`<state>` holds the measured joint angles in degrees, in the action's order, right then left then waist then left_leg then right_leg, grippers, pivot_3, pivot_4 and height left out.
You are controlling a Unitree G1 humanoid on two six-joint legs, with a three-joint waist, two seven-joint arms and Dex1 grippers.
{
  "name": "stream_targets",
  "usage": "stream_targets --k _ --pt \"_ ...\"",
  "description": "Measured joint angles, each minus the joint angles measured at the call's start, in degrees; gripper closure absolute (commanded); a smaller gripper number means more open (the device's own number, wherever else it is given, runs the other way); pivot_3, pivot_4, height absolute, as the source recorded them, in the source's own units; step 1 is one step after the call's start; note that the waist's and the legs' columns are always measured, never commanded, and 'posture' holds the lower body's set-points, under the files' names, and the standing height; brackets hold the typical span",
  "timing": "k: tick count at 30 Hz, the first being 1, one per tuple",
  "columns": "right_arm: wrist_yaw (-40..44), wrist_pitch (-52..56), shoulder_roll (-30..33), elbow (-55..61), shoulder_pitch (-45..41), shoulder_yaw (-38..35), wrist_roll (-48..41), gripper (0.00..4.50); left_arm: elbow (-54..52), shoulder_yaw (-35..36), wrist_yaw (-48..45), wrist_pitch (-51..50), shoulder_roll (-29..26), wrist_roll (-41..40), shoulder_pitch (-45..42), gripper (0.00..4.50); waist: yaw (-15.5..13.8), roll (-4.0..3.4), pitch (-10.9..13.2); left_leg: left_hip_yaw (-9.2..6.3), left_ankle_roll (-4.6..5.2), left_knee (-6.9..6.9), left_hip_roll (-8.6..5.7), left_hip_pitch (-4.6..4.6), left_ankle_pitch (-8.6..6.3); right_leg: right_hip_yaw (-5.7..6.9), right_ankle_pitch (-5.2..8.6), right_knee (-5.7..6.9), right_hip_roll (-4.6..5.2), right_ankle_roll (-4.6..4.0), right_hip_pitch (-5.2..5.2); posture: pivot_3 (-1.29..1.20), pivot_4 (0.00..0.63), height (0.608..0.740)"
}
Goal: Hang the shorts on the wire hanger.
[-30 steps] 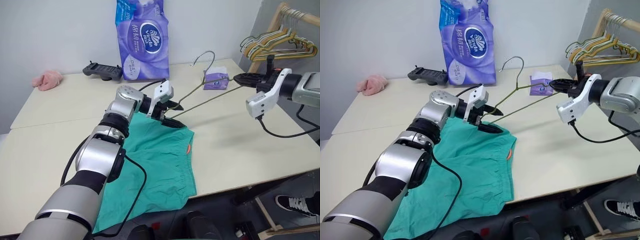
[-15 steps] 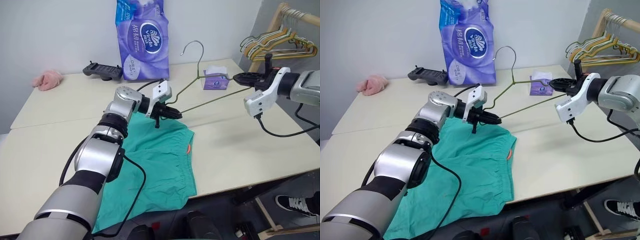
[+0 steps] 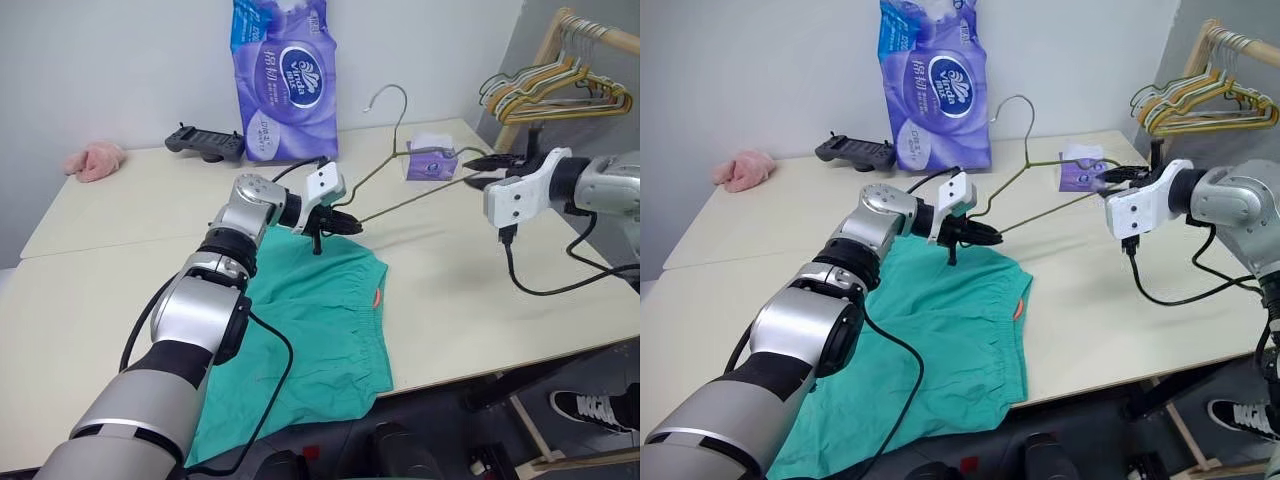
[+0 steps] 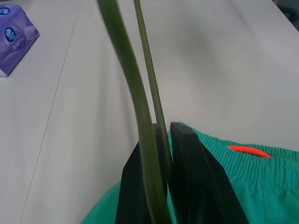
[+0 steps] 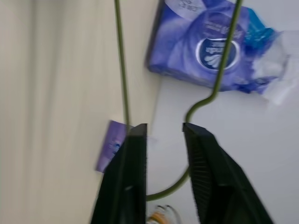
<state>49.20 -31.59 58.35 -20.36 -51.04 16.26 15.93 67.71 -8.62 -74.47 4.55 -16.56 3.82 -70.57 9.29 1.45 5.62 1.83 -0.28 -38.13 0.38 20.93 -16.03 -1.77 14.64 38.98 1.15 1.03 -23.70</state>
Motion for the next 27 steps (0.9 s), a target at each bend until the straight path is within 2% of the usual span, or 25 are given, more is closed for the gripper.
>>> stream_targets --k 6,7,10,16,20,27 --pt "8.92 9.08 0.79 8.02 1.68 -3.58 -8.35 0.16 0.25 -1.27 5.0 5.39 -0.68 3.45 0.11 4.5 -0.02 -0.01 -0.01 -0.04 0.0 0.0 0.01 0.0 -0.02 0.03 0.0 0.0 0.04 0.0 0.0 -0.15 0.008 0.74" --pt "9.54 10.04 0.86 8.68 1.67 -3.91 -8.53 0.03 0.28 -2.19 6.65 7.32 -1.16 4.6 0.21 4.5 -0.03 -0.01 -0.02 -0.04 -0.01 0.01 0.02 0.0 -0.02 0.03 0.0 -0.01 0.08 0.0 0.0 -0.15 0.006 0.74" --pt "10.59 14.69 0.84 9.21 1.65 -3.97 -8.7 0.03 0.45 -4.78 12.37 13.49 -2.81 8.78 0.49 4.5 -0.1 0.0 -0.04 -0.03 -0.03 0.01 0.03 0.0 -0.04 0.03 0.0 0.0 0.13 0.0 0.0 -0.14 0.003 0.74" --pt "13.1 38.8 -1.45 10.75 2.14 -6.1 -12.56 0.03 0.65 -9.6 23.95 24.11 -4.04 16.31 0.56 4.5 -1.17 0.0 -0.1 -0.01 -0.05 -0.04 0.03 0.01 -0.06 0.03 -0.01 0.02 0.15 -0.01 -0.02 -0.13 0.003 0.74" --pt "12.6 40.98 -2.14 9.93 2.12 -6.01 -11.15 0.03 0.81 -10.86 28.82 28.52 -4.1 18.36 0.55 4.5 -1.48 0.0 -0.12 0.0 -0.05 -0.05 -0.01 0.04 -0.07 0.04 -0.01 0.01 0.14 0.01 -0.03 -0.12 0.004 0.74" --pt "8.61 42.41 -4.5 2.56 1.95 -5.34 -5.88 0.03 0.81 -14.79 43.95 37.01 -5.26 26.14 0.15 4.5 -1.51 0.02 -0.16 0.05 -0.05 -0.03 -0.02 0.05 -0.07 -0.02 -0.03 0.02 0.16 0.04 -0.08 -0.12 0.011 0.74"
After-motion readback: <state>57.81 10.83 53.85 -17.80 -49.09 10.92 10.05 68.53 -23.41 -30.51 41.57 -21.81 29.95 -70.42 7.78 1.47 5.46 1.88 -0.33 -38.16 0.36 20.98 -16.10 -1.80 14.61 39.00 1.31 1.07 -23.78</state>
